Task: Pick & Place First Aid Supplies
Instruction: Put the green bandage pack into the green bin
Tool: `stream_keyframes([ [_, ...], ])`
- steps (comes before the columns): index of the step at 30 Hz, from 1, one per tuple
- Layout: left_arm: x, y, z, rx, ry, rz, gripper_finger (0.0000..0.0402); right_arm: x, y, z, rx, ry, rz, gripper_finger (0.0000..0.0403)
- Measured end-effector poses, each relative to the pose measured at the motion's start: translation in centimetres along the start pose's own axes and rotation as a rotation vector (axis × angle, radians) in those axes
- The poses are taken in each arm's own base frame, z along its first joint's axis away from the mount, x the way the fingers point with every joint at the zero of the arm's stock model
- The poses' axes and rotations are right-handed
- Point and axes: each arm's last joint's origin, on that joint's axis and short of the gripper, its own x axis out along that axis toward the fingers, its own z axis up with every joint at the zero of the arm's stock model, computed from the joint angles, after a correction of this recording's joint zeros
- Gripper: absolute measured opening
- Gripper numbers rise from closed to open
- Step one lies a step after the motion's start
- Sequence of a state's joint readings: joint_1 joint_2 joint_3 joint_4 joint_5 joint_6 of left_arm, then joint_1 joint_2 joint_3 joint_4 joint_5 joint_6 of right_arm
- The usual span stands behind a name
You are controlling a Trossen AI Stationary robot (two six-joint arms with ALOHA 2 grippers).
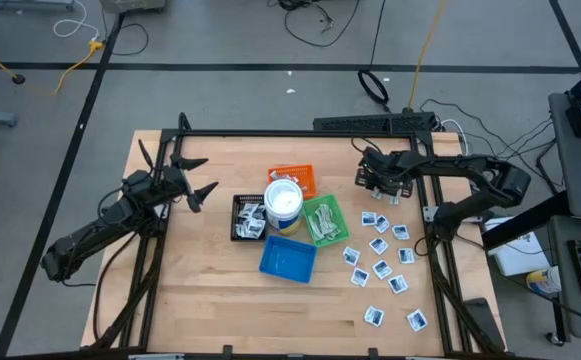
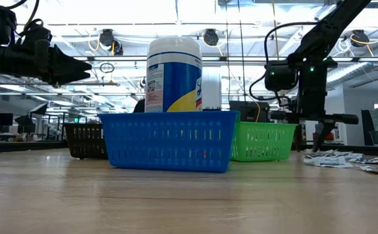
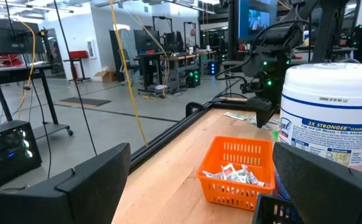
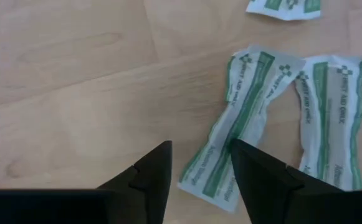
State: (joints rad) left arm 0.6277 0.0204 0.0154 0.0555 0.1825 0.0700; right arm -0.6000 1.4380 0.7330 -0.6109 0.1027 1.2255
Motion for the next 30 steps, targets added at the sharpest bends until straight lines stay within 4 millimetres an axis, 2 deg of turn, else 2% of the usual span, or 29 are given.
stream_keyframes([
  [3, 0.0, 0.0, 0.0, 0.000, 0.000, 0.000, 0.0397, 0.0, 0.0, 0.0, -0.004, 0.011, 0.003, 0.0119],
  [9, 0.0, 0.0, 0.0, 0.000, 0.000, 0.000, 0.0397, -0.3, 0.0, -0.1, -0.051, 0.022, 0.024, 0.0013],
  [15, 0.0, 0.0, 0.0, 0.000, 0.000, 0.000, 0.0397, -1.7, 0.3, -0.2, -0.065, 0.034, 0.072, 0.0003],
  [25, 0.0, 0.0, 0.0, 0.000, 0.000, 0.000, 0.0397, -6.4, 1.2, -0.2, -0.125, 0.020, 0.185, 0.0001],
  [30, 0.0, 0.0, 0.0, 0.000, 0.000, 0.000, 0.0397, -7.3, 0.9, -0.2, -0.143, 0.032, 0.165, 0.0001],
])
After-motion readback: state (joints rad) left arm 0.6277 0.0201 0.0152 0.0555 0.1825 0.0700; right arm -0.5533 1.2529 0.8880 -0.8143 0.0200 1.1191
